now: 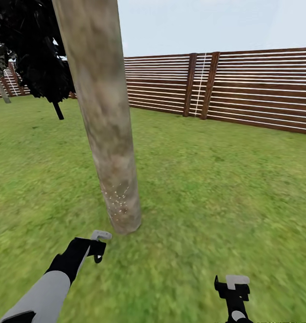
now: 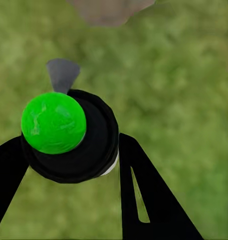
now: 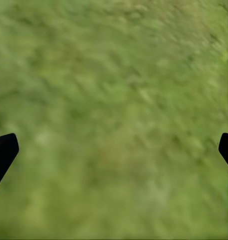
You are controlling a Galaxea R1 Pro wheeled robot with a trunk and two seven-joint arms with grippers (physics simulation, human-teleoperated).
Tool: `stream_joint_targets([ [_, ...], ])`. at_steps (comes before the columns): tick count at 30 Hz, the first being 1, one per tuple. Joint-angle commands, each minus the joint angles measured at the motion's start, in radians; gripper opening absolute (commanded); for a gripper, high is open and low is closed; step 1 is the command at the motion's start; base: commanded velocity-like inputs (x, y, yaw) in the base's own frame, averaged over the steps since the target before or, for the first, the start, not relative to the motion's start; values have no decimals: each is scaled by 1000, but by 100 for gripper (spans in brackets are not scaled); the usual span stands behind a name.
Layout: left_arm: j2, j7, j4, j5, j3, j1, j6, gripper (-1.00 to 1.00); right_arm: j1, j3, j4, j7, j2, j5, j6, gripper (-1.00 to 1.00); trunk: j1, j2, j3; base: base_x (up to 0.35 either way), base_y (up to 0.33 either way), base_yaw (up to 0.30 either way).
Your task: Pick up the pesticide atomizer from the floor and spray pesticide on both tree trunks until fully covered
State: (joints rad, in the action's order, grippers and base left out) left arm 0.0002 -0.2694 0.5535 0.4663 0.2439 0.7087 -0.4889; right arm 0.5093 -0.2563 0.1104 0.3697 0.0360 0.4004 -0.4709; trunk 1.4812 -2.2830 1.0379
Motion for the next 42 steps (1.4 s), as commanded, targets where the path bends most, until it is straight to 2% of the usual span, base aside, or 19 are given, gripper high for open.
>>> stream_joint_targets([
  [1,0,-3,2,0,0,0,2,-100,0,0,0,0,0,0,0,100,0,0,0,23,0,-38],
  [8,-1,1,9,0,4,0,3,-100,0,-1,0,2,-1,0,0,100,27,-49,30,3,0,-4],
  [10,0,1,12,0,6,0,3,-100,0,-1,0,2,-1,0,0,100,27,-49,33,0,0,0],
  [23,-2,3,16,-2,6,0,4,-100,0,0,-2,-1,1,3,0,100,27,-49,35,168,-151,0],
  [25,-2,3,16,-15,6,0,5,-100,0,0,-2,-2,1,3,0,100,27,-49,35,-4,-267,0],
  [27,-2,4,16,-47,4,0,5,-100,0,0,-2,-2,1,3,0,100,27,-49,35,-136,-253,0],
  [30,-1,6,16,-54,4,0,4,-100,0,0,-2,-1,1,3,0,100,27,-49,35,-116,-255,49],
  [36,4,108,4,-57,7,0,1,-100,0,0,-2,0,1,3,0,100,27,-49,35,19,-273,260],
  [39,0,114,2,-62,9,0,2,-100,0,0,-2,0,0,3,0,100,27,-49,35,127,-275,160],
  [42,1,125,2,-86,20,0,3,-100,0,0,-2,0,0,3,0,100,27,-49,35,141,-273,18],
])
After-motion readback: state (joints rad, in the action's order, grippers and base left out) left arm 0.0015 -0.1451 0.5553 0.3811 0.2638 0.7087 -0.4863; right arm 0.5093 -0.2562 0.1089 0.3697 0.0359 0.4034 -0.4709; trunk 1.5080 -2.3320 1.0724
